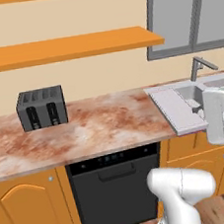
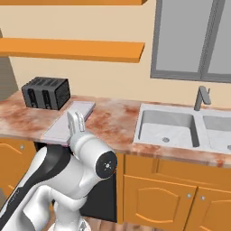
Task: The ice cube tray has been filled with water. Take the tray and place it in the freezer to make ice. Close the freezer door after placing the tray.
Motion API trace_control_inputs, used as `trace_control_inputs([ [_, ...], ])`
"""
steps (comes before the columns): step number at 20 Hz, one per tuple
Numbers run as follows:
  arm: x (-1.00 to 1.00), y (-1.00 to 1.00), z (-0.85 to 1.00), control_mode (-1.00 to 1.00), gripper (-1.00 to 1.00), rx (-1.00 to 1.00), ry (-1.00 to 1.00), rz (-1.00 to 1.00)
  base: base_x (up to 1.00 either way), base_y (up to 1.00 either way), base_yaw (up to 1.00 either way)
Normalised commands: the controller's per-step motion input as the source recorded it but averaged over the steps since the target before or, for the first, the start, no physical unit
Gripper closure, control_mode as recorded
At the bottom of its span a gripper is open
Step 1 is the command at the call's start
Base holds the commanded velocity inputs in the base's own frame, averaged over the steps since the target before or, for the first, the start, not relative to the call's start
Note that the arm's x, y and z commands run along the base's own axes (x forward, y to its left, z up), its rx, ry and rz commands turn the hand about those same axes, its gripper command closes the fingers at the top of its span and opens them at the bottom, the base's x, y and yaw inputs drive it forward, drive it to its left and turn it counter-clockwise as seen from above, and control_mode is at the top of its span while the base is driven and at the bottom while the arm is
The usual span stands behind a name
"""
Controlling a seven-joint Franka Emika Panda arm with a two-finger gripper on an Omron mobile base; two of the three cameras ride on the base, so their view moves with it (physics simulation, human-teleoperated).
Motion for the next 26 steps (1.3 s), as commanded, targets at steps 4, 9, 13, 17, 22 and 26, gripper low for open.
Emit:
trace_control_inputs([
  [4,0.00,0.00,0.00,1.00,1.00,0.00,0.00,0.00,-0.77,-0.38,0.00],
  [9,0.00,0.00,0.00,1.00,1.00,0.00,0.00,0.00,-0.44,-0.59,-0.06],
  [13,0.00,0.00,0.00,1.00,1.00,0.00,0.00,0.00,-0.30,-0.64,-0.16],
  [17,0.00,0.00,0.00,1.00,1.00,0.00,0.00,0.00,-0.50,-0.71,-0.23],
  [22,0.00,0.00,0.00,1.00,1.00,0.00,0.00,0.00,-0.86,-0.53,-0.33],
  [26,0.00,0.00,0.00,1.00,1.00,0.00,0.00,0.00,-0.98,-0.14,-0.32],
])
